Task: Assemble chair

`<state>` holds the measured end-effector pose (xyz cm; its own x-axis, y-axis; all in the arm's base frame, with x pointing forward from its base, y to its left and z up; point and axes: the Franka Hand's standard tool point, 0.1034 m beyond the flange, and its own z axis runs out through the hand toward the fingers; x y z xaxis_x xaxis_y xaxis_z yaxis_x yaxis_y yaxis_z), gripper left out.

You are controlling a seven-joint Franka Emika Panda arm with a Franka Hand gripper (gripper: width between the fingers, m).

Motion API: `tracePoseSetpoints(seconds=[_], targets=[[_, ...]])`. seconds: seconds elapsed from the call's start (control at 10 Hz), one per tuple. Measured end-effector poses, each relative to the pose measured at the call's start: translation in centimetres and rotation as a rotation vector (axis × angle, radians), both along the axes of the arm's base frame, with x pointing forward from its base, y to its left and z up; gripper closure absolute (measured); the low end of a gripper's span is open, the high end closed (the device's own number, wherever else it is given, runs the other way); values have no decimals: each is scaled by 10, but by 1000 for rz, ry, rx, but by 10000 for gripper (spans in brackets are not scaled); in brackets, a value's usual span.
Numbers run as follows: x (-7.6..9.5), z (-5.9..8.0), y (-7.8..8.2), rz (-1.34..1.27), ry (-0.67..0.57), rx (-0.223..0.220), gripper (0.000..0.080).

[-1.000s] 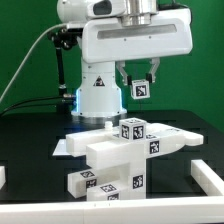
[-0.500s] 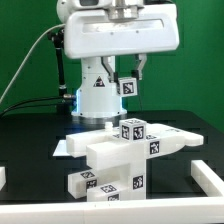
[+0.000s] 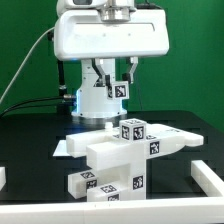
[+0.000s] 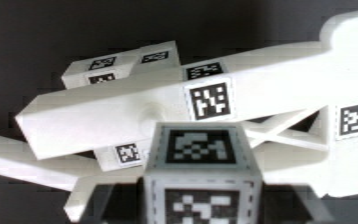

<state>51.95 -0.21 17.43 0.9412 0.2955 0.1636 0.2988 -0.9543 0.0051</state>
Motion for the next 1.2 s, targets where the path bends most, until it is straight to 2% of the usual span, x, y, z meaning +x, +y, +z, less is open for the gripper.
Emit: tracePoseSetpoints(seconds=[0.1, 0.2, 0.3, 0.4, 1.2], targets=[[6, -4, -5, 30, -1, -17, 518], [20, 0, -9, 33, -1, -24, 518], [25, -5, -12, 34, -2, -34, 518], [22, -14, -13, 34, 9, -40, 518], [9, -37, -13, 34, 32, -55, 518]])
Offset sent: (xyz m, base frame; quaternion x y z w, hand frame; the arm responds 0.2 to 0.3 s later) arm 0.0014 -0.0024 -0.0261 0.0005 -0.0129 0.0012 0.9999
